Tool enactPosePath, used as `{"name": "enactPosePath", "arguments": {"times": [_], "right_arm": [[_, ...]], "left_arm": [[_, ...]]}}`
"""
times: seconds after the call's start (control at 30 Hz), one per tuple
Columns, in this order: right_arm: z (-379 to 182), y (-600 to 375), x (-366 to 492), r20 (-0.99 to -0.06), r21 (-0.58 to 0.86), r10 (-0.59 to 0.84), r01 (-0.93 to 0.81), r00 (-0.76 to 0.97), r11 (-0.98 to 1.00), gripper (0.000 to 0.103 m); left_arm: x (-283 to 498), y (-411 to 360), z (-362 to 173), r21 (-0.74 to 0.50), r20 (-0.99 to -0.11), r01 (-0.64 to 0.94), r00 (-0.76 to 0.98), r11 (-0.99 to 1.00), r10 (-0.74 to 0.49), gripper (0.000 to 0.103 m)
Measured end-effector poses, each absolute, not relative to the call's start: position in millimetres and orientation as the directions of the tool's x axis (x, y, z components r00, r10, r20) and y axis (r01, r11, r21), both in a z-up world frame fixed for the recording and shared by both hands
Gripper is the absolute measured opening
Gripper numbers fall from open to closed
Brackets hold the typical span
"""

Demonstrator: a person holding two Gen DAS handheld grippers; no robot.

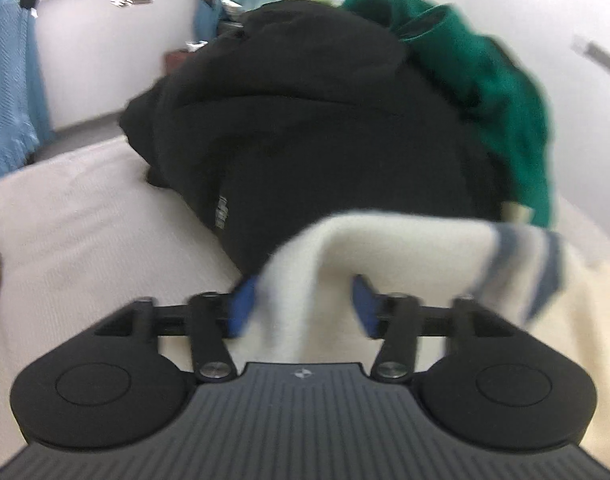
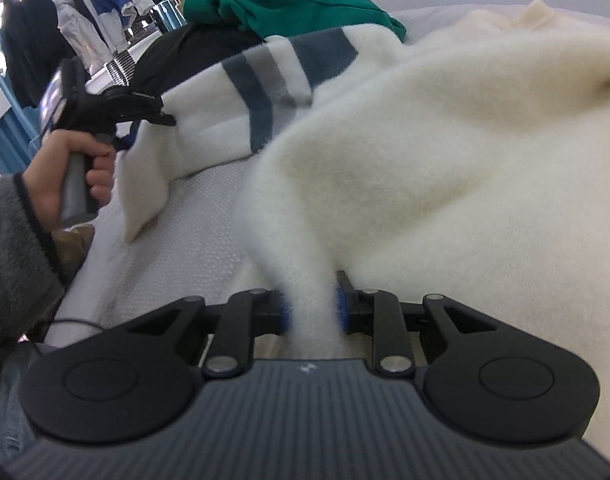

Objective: Fold large clothes

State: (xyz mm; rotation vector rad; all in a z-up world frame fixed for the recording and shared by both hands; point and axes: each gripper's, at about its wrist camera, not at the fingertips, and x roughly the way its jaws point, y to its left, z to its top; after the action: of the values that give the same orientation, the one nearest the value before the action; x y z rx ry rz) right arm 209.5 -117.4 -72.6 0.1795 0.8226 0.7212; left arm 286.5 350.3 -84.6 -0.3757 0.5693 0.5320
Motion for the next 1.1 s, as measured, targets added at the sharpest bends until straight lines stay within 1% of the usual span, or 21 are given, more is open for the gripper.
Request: {"name": "enactPosePath", "arguments": {"times": [0.07, 0.1, 0.13, 0.17, 0.23, 0.27, 0.47, 0.57, 0.63, 0.73, 0.8, 0.97, 1.0, 1.03, 1.07, 1.1], "right_arm": [[-69.3, -119.8, 206.1, -0.601, 0.421, 0.652, -0.511, 0.462, 0.750, 0.029], [-69.6, -124.8, 202.7, -0.599, 0.426, 0.654, -0.507, 0.462, 0.749, 0.034], [-67.8, -127.3, 200.5, -0.595, 0.434, 0.657, -0.504, 0.462, 0.747, 0.041], [-64.8, -129.1, 197.6, -0.588, 0.442, 0.663, -0.502, 0.463, 0.743, 0.045], [-58.7, -134.6, 189.8, -0.571, 0.448, 0.671, -0.504, 0.474, 0.738, 0.064], [-55.2, -137.2, 186.9, -0.563, 0.446, 0.670, -0.506, 0.484, 0.739, 0.066], [-30.8, -164.0, 168.6, -0.507, 0.432, 0.645, -0.479, 0.571, 0.764, 0.066], [-22.9, -180.6, 166.4, -0.506, 0.399, 0.576, -0.418, 0.642, 0.816, 0.066], [-21.8, -194.8, 167.4, -0.508, 0.395, 0.531, -0.364, 0.678, 0.843, 0.066], [-24.8, -218.6, 173.9, -0.528, 0.388, 0.435, -0.248, 0.729, 0.887, 0.066], [-31.5, -238.7, 178.8, -0.552, 0.390, 0.374, -0.166, 0.745, 0.906, 0.066], [-50.3, -265.9, 199.9, -0.615, 0.426, 0.275, 0.017, 0.739, 0.905, 0.067], [-53.9, -267.2, 203.0, -0.626, 0.430, 0.265, 0.040, 0.734, 0.902, 0.068], [-57.5, -270.6, 205.2, -0.633, 0.430, 0.256, 0.057, 0.730, 0.901, 0.076], [-60.5, -270.5, 207.7, -0.642, 0.427, 0.243, 0.077, 0.727, 0.901, 0.080], [-62.9, -270.1, 209.6, -0.649, 0.423, 0.230, 0.092, 0.726, 0.902, 0.082]], "left_arm": [[270.7, 331.6, -77.8, -0.204, -0.594, -0.544, 0.730, 0.814, 0.339, 0.068], [264.0, 322.0, -76.0, -0.216, -0.592, -0.529, 0.739, 0.821, 0.321, 0.068], [256.5, 312.8, -72.8, -0.230, -0.588, -0.512, 0.751, 0.828, 0.301, 0.069], [250.1, 304.2, -70.2, -0.243, -0.584, -0.497, 0.761, 0.833, 0.283, 0.070], [237.6, 283.4, -65.5, -0.280, -0.577, -0.455, 0.783, 0.845, 0.230, 0.070], [231.3, 271.2, -63.4, -0.301, -0.573, -0.430, 0.795, 0.851, 0.199, 0.070], [211.0, 198.6, -62.7, -0.345, -0.555, -0.292, 0.830, 0.892, 0.057, 0.070], [206.2, 162.9, -71.4, -0.360, -0.552, -0.220, 0.834, 0.907, -0.017, 0.070], [205.8, 139.8, -77.7, -0.344, -0.545, -0.165, 0.837, 0.924, -0.053, 0.070], [204.7, 114.9, -87.1, -0.311, -0.536, -0.113, 0.840, 0.944, -0.076, 0.070], [204.2, 105.9, -95.4, -0.317, -0.536, -0.089, 0.838, 0.944, -0.101, 0.070], [204.2, 100.8, -116.0, -0.307, -0.562, -0.068, 0.818, 0.949, -0.123, 0.070], [203.3, 100.6, -120.2, -0.315, -0.564, -0.063, 0.815, 0.947, -0.133, 0.070], [202.9, 100.9, -123.0, -0.322, -0.568, -0.061, 0.811, 0.945, -0.141, 0.070], [202.3, 101.5, -126.0, -0.331, -0.573, -0.062, 0.806, 0.942, -0.149, 0.070], [202.9, 104.1, -128.1, -0.342, -0.574, -0.063, 0.804, 0.938, -0.155, 0.070]]}}
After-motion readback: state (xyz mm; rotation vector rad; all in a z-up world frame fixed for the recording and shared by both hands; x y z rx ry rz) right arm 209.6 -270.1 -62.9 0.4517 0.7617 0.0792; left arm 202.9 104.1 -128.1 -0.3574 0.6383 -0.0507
